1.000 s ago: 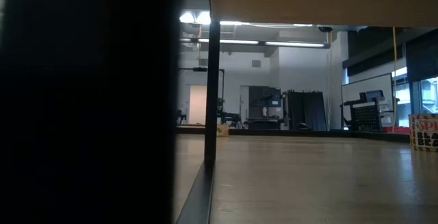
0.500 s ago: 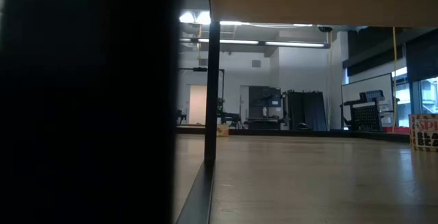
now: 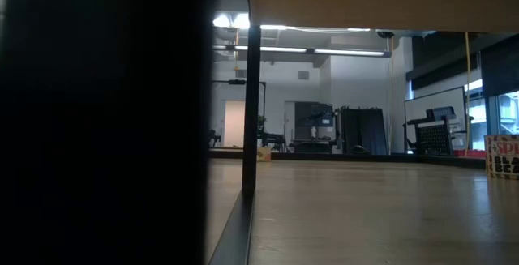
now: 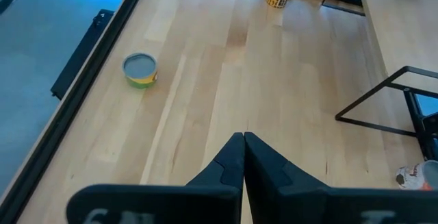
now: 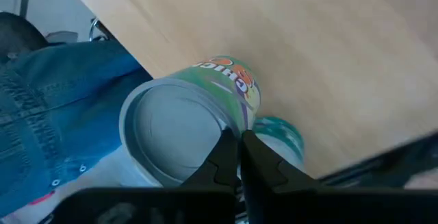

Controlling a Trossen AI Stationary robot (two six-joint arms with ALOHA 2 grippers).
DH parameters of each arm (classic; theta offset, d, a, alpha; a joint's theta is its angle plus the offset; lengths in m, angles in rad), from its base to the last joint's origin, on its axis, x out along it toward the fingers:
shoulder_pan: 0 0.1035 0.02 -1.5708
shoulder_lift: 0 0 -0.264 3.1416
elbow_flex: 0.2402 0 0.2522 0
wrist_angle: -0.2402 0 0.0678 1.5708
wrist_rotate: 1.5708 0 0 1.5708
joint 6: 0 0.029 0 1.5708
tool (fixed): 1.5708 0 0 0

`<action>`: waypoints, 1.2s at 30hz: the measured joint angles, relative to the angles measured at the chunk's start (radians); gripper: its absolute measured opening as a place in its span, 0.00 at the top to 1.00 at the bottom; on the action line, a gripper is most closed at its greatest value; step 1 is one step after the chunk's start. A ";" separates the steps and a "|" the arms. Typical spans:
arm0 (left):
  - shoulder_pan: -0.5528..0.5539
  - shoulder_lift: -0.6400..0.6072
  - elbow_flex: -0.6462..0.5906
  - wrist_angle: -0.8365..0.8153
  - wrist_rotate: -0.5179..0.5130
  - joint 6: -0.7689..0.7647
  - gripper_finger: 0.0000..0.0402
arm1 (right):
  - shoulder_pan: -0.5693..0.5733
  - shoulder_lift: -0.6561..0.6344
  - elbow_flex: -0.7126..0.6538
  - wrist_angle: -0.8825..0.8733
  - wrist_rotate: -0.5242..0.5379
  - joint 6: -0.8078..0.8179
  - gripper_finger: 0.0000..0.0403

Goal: Pick and place cans onto a shelf
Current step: Put the canned chicken soup on the shelf

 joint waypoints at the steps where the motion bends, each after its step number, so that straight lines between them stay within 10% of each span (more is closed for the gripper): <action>1: 0.000 0.000 0.000 0.000 0.000 0.000 1.00 | -0.004 0.015 0.000 0.007 0.001 -0.015 0.99; 36: 0.000 0.000 0.000 0.029 -0.001 0.005 1.00 | -0.326 0.127 0.001 0.105 -0.009 -0.589 0.99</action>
